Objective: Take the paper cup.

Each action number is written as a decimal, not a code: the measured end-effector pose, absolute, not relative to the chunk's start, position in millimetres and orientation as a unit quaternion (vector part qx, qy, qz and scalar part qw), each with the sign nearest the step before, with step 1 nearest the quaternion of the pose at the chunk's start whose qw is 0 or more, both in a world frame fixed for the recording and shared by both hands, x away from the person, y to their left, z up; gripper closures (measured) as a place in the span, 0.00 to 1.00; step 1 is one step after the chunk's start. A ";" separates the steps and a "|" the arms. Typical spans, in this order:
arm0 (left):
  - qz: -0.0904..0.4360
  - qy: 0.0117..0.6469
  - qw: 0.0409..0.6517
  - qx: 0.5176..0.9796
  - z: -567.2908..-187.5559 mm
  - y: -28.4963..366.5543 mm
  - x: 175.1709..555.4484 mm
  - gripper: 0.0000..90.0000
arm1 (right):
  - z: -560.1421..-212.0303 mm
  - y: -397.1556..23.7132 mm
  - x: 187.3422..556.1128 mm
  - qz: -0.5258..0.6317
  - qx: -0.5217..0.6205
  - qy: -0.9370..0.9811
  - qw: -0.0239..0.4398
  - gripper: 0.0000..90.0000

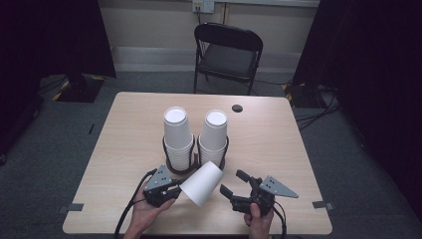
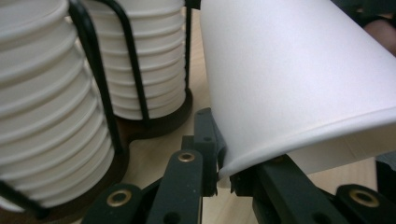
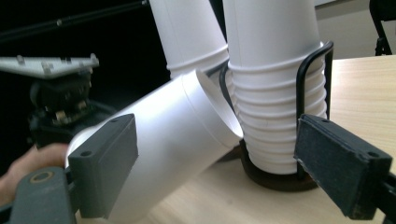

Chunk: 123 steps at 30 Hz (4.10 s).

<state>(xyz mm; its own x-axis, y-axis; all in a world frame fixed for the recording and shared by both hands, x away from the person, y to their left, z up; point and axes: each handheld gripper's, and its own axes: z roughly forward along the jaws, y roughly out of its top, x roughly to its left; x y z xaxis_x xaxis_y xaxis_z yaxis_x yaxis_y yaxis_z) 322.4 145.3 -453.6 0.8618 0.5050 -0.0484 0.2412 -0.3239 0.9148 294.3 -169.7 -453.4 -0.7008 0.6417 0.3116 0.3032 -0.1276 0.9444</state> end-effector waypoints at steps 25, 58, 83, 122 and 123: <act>0.096 0.201 0.400 0.889 -415.1 134.4 343.6 0.93 | -463.4 -162.1 284.8 0.603 0.261 0.728 0.197 0.14; -0.023 0.168 0.233 0.958 -398.7 108.7 364.6 0.93 | -457.7 -123.3 284.8 0.500 0.117 0.829 0.223 0.11; -0.037 0.209 0.265 0.941 -395.7 103.5 370.1 0.96 | -462.6 -82.8 287.3 0.462 0.094 0.845 0.252 0.09; -0.008 0.256 0.416 0.873 -417.5 117.1 364.2 0.69 | -458.4 -82.3 291.5 0.510 0.149 0.811 0.244 0.11; 0.003 0.259 0.421 0.869 -417.1 117.9 363.6 0.69 | -458.4 -82.3 291.5 0.510 0.149 0.811 0.244 0.11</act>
<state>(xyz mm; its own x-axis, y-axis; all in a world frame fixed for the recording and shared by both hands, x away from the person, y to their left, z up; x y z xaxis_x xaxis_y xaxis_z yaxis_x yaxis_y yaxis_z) 363.6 117.9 -417.1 0.8660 0.4527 -0.2124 0.4475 -0.5120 0.7332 291.5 -82.3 -458.4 -0.8361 0.4911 -0.2444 -0.0078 0.4349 0.9004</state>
